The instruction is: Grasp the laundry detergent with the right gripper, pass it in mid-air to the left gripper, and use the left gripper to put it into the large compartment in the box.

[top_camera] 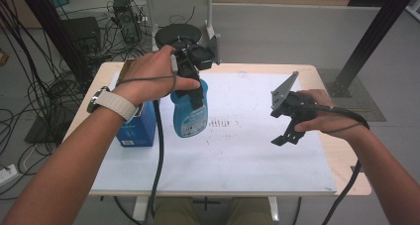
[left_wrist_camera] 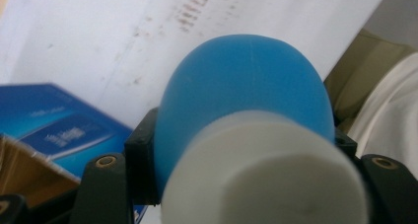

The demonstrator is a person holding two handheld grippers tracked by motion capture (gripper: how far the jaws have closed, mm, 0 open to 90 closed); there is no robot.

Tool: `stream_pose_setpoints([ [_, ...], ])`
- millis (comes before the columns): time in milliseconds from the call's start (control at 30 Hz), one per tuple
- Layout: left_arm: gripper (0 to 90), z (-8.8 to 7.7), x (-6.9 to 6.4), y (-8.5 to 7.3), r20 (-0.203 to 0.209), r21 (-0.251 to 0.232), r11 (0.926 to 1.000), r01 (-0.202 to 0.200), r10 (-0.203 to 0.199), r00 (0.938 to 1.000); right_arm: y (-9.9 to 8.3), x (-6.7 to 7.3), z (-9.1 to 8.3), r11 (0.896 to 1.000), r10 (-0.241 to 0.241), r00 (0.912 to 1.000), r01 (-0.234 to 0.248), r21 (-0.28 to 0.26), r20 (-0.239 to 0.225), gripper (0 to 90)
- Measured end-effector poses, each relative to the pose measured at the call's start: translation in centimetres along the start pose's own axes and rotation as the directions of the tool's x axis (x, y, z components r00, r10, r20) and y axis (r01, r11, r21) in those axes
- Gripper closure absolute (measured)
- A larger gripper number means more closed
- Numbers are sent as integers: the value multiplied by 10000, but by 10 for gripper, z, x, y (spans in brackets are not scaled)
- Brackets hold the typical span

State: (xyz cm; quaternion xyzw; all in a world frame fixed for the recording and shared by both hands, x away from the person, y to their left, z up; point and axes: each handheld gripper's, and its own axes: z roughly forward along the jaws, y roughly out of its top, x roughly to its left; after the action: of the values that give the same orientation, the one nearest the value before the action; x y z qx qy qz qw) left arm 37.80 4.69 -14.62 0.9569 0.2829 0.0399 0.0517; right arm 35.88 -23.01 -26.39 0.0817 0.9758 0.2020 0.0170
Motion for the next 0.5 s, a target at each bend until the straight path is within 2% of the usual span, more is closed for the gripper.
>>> stream_pose_setpoints([
  [100,371,-8,7,-1,-127,-148,9986,502,-503,9987,-6,0,-2,9997,108,9999,-109,219,59,76],
  [233,371,-18,15,-2,-321,-186,9934,1132,-1138,9930,-12,-1,-4,9988,194,9998,-198,443,97,83],
  [333,372,-25,20,-1,-443,-126,9900,1405,-1409,9890,-16,-3,-4,9983,273,9995,-281,510,163,82],
  [433,371,-32,26,-1,-463,-38,9823,1870,-1870,9813,-17,-4,-4,9981,337,9992,-347,500,193,83],
  [500,371,-36,31,-2,-547,-53,9750,2219,-2219,9735,-17,-4,-4,9984,309,9993,-319,477,208,83],
])
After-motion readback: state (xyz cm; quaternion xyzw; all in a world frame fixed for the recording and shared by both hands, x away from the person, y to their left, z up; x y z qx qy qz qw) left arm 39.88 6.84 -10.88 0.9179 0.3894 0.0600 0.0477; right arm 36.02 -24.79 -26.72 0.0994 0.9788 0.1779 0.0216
